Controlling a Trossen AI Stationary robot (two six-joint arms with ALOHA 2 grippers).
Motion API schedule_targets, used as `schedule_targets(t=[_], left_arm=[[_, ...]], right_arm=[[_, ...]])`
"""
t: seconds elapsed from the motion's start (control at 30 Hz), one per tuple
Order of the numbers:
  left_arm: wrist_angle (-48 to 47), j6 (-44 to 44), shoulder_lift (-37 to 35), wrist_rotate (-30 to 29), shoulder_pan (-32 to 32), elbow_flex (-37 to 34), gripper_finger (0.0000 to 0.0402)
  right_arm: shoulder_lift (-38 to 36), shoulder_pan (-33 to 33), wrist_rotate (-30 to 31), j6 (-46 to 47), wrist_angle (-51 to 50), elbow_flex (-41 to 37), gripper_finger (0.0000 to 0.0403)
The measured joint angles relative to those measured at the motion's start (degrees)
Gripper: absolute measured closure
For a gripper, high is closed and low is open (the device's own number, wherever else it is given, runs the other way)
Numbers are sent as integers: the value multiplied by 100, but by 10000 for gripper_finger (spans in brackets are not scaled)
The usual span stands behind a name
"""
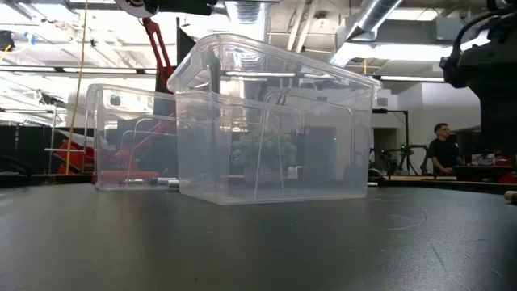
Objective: Sort batteries
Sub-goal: Put the brown battery into the bottom transparent bin
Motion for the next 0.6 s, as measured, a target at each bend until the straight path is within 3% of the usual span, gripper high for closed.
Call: schedule_targets(t=[0.4,0.6], left_arm=[[0,4,0,2,0,0,182],[2,-2,0,0,-2,0,182]], right_arm=[[1082,350,-293,884,520,0,131],[1592,366,-303,1015,767,0,171]])
